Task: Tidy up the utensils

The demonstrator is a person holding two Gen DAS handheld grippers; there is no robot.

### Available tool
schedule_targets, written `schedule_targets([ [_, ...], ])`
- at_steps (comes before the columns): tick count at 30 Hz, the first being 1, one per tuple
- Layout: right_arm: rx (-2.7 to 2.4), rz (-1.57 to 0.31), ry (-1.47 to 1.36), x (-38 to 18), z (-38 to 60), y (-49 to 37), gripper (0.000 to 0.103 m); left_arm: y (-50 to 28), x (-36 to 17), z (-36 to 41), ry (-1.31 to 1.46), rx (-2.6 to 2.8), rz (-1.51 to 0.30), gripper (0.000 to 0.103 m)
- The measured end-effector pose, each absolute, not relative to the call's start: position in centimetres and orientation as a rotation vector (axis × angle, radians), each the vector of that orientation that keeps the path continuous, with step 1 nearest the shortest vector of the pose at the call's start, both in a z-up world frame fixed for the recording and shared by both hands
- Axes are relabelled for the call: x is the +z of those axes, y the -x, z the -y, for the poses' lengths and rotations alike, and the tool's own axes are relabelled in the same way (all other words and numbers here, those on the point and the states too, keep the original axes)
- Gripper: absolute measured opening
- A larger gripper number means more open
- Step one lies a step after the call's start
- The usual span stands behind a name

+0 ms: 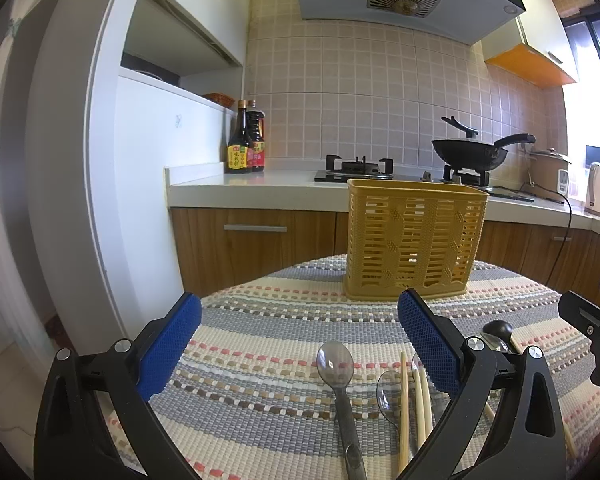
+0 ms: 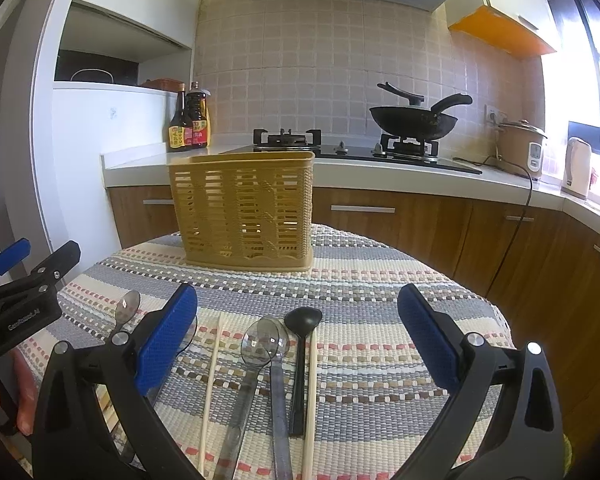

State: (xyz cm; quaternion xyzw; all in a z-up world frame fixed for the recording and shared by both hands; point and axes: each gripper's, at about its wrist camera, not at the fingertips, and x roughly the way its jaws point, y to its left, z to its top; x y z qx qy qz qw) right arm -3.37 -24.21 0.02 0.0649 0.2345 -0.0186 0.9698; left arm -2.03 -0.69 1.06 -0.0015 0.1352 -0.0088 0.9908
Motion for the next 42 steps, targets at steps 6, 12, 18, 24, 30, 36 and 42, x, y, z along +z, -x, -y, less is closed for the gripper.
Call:
schedule_targets([
  [6,-0.039,-0.474,-0.124,0.0,24.0,3.4,0.096,2.1,1.0,0.7,0.003,-0.018,-0.27,0.096],
  [12,-0.036,-0.477,-0.12,0.0,23.8,3.3,0.096,2.0,1.0,0.8,0.006,-0.017,-0.271,0.095],
  [18,-0.021,-0.482,-0.11,0.0,23.7,3.3,0.096,2.0,0.9,0.8,0.007,-0.017,-0.272,0.096],
  [24,-0.018,-0.485,-0.108,-0.1,23.6,3.3,0.096,2.1,0.9,0.8,0.007,-0.017,-0.271,0.096],
  [30,-0.02,-0.488,-0.103,-0.1,23.6,3.2,0.096,2.1,0.9,0.8,0.008,-0.015,-0.271,0.096],
  [36,-0.039,-0.511,-0.11,-0.3,24.0,2.8,0.096,1.5,0.8,-0.1,0.053,-0.002,-0.302,0.095],
  [42,0.003,-0.62,-0.13,-1.3,24.3,1.4,0.095,-2.6,0.0,-5.4,0.232,-0.122,-0.572,0.089],
])
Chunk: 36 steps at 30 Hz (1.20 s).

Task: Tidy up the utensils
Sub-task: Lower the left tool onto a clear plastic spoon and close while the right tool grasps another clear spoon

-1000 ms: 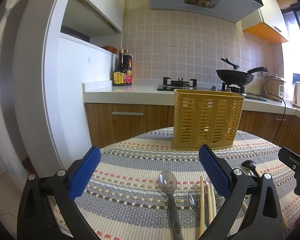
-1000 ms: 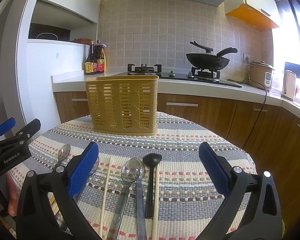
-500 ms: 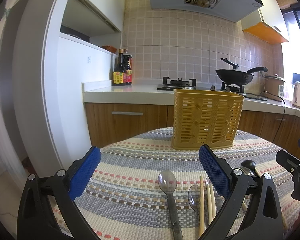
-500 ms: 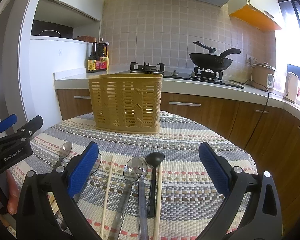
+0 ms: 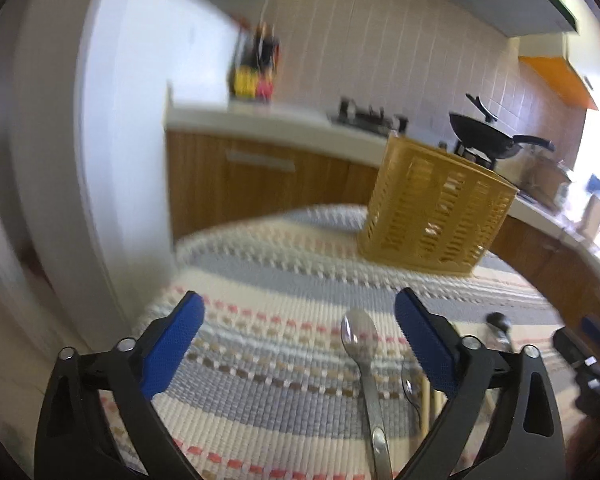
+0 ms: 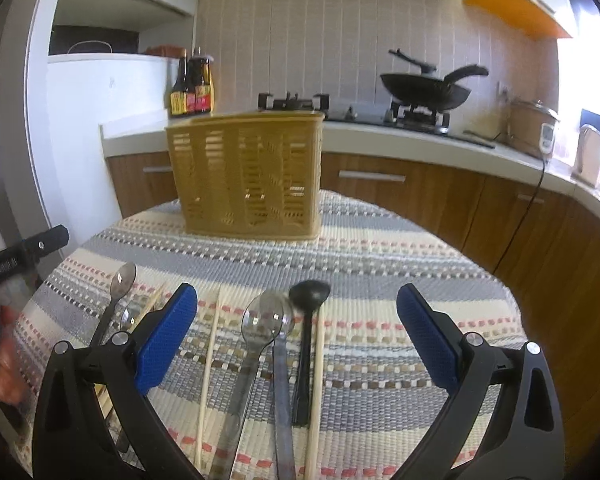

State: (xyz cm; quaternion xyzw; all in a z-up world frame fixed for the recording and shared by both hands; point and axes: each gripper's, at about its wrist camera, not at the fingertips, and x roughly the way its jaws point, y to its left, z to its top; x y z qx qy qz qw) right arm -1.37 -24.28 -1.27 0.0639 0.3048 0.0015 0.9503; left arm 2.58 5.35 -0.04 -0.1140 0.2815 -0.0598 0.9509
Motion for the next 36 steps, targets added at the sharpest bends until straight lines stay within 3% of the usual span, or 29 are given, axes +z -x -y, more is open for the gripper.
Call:
schedule_targets([
  [6,0.051,-0.719,-0.164,-2.2,24.4,0.1,0.079,-5.4,-0.7,-6.3,0.303,-0.313,-0.807,0.074],
  [10,0.09,-0.791,-0.204,-2.6,25.0,-0.7,0.069,-7.8,-1.9,-3.6,0.277,-0.399,-0.968,0.071],
  [15,0.115,-0.85,-0.238,-1.6,26.8,-2.3,0.067,-10.2,-2.9,-1.5,0.226,-0.374,-1.079,0.067],
  [19,0.13,-0.922,-0.254,-0.6,28.4,-5.0,0.067,-11.8,-3.5,-0.2,0.2,-0.357,-1.138,0.066],
  [22,0.151,-1.014,-0.251,-0.8,28.7,-7.2,0.06,-12.8,-4.1,0.8,0.156,-0.348,-1.19,0.052],
  [26,0.248,-1.186,-0.323,-2.8,28.4,-9.5,0.05,-13.7,-4.1,2.4,0.076,-0.317,-1.198,0.047],
  [27,0.276,-1.211,-0.345,-3.2,28.3,-9.8,0.047,-13.9,-4.2,2.6,0.069,-0.317,-1.199,0.037],
  [28,0.303,-1.246,-0.365,-3.8,28.0,-10.0,0.043,-14.1,-4.2,2.9,0.057,-0.311,-1.203,0.035],
  [30,0.321,-1.295,-0.375,-4.6,27.5,-10.1,0.037,-14.4,-4.1,3.2,0.036,-0.3,-1.205,0.033],
  [36,0.352,-1.393,-0.326,-5.9,26.2,-9.9,0.036,-14.5,-4.1,3.9,-0.025,-0.29,-1.184,0.03],
])
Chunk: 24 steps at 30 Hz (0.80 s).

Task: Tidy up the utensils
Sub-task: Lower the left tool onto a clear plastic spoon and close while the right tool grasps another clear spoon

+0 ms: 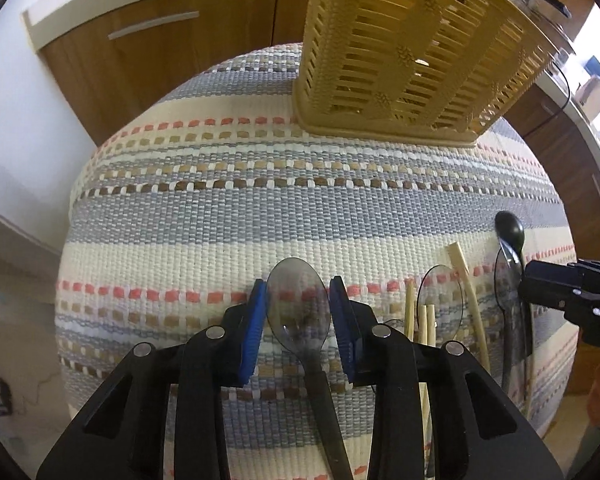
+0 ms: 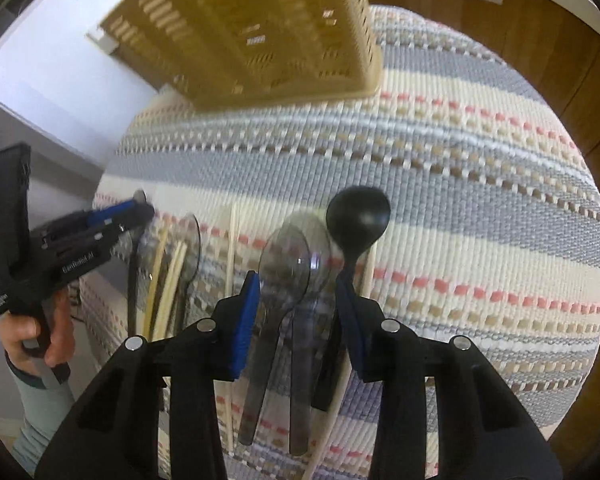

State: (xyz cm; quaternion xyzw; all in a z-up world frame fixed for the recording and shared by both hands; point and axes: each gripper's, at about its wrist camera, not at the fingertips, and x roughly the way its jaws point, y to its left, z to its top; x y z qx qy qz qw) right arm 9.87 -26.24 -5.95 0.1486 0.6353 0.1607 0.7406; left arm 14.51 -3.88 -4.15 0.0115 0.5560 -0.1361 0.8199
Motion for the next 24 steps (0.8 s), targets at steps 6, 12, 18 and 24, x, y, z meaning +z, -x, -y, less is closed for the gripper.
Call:
schedule_targets([
  [6,0.365,-1.456,-0.279,-6.5,25.0,-9.3,0.022,-14.3,-4.1,3.9,-0.045,-0.299,-1.177,0.03],
  [12,0.361,-1.489,-0.247,-7.0,24.6,-9.4,0.019,-14.3,-4.1,4.1,-0.054,-0.319,-1.188,0.03],
  [18,0.339,-1.414,-0.204,-4.9,24.7,-8.7,0.018,-14.3,-4.2,4.0,-0.061,-0.323,-1.181,0.03],
  [24,0.352,-1.476,-0.168,-6.2,24.0,-9.5,0.018,-14.3,-4.2,4.2,-0.065,-0.322,-1.176,0.03],
])
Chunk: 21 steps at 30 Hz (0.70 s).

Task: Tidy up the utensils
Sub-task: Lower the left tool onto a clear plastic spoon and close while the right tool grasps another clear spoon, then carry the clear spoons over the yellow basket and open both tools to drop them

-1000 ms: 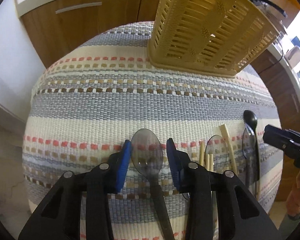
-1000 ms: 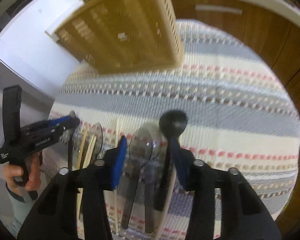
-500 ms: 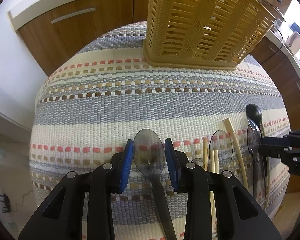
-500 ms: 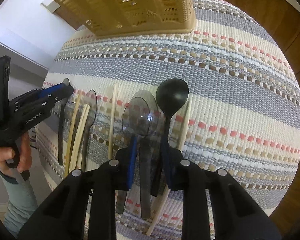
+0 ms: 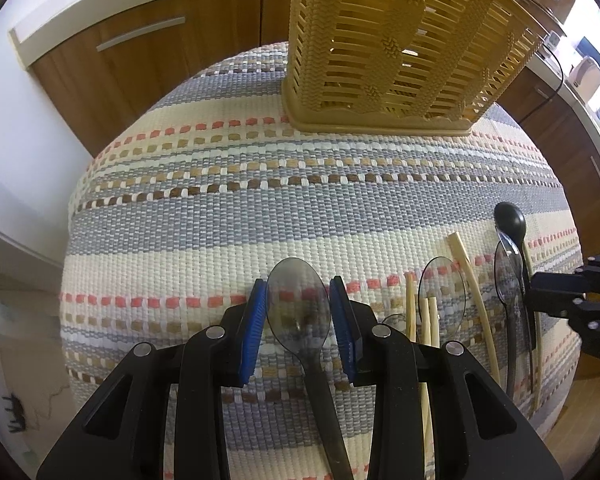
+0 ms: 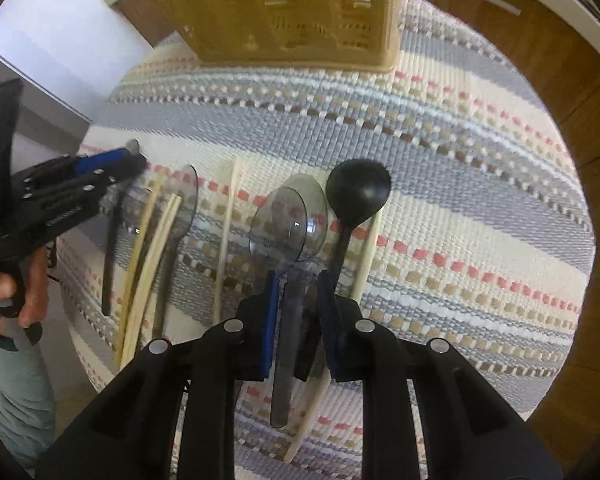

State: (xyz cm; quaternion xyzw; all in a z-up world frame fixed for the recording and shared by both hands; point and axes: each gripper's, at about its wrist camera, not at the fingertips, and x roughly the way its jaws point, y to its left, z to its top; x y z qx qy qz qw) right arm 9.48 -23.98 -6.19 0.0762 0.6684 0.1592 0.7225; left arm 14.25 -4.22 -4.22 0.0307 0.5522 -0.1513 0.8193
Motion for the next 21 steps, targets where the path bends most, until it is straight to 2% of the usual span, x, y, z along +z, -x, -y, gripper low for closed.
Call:
schedule_targets([
  [3,0.371,-1.498,-0.209,-7.2,23.8,-10.1,0.01,-14.2,-4.2,4.1,-0.062,-0.325,-1.177,0.03],
  [10,0.429,-1.452,-0.291,-7.0,26.9,-9.8,0.01,-14.1,-4.0,3.7,-0.034,-0.361,-1.167,0.029],
  [17,0.485,-1.22,-0.321,-1.1,30.5,-8.2,0.01,-12.4,0.2,3.0,0.001,-0.409,-1.023,0.029],
  [21,0.48,-1.018,-0.306,4.1,31.9,-8.2,0.01,-11.2,5.0,2.4,0.021,-0.427,-0.875,0.029],
])
